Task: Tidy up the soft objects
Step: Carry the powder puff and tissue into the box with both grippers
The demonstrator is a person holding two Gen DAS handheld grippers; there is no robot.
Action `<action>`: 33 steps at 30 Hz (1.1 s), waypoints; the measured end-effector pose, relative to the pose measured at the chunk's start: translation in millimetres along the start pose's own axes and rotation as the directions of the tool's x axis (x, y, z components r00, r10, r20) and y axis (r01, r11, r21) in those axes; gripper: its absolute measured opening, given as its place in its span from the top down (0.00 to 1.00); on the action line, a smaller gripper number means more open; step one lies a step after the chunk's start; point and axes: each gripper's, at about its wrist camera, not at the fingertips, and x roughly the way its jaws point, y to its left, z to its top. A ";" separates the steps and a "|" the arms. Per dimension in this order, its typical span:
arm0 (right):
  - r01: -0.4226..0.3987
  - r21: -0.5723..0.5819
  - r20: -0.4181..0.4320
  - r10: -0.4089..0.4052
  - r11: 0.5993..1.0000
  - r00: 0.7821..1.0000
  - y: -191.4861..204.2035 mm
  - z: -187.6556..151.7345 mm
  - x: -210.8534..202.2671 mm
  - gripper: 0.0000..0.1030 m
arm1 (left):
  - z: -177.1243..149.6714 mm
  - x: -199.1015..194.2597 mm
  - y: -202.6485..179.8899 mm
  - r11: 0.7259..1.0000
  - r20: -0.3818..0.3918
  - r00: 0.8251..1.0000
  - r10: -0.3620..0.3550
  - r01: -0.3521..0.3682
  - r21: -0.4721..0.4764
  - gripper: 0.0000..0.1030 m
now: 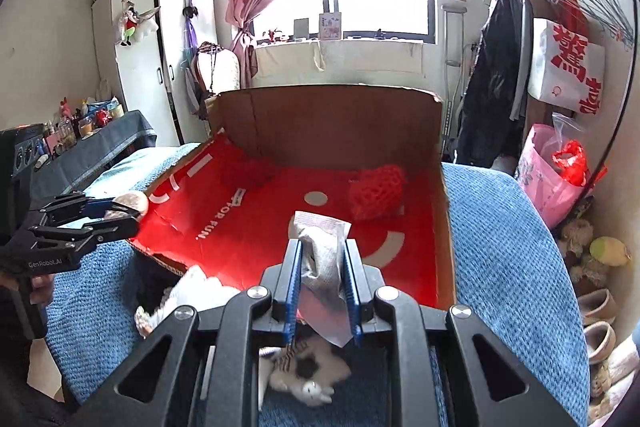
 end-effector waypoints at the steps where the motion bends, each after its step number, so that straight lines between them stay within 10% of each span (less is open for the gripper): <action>1: -0.012 0.001 -0.007 0.012 1.000 1.000 0.8 9.4 7.2 0.79 | 9.1 6.8 -0.2 1.000 -0.009 1.000 -0.008 0.008 0.005 0.56; 13: -0.101 -0.031 -0.223 0.092 0.994 0.971 11.3 91.7 138.9 0.79 | 82.3 107.0 1.3 0.994 -0.186 0.982 -0.033 0.051 0.096 0.56; 33: -0.067 -0.050 -0.467 0.036 0.997 0.884 -10.2 94.4 255.0 0.79 | 101.0 213.4 22.7 0.996 -0.336 0.941 0.030 0.002 0.093 0.56</action>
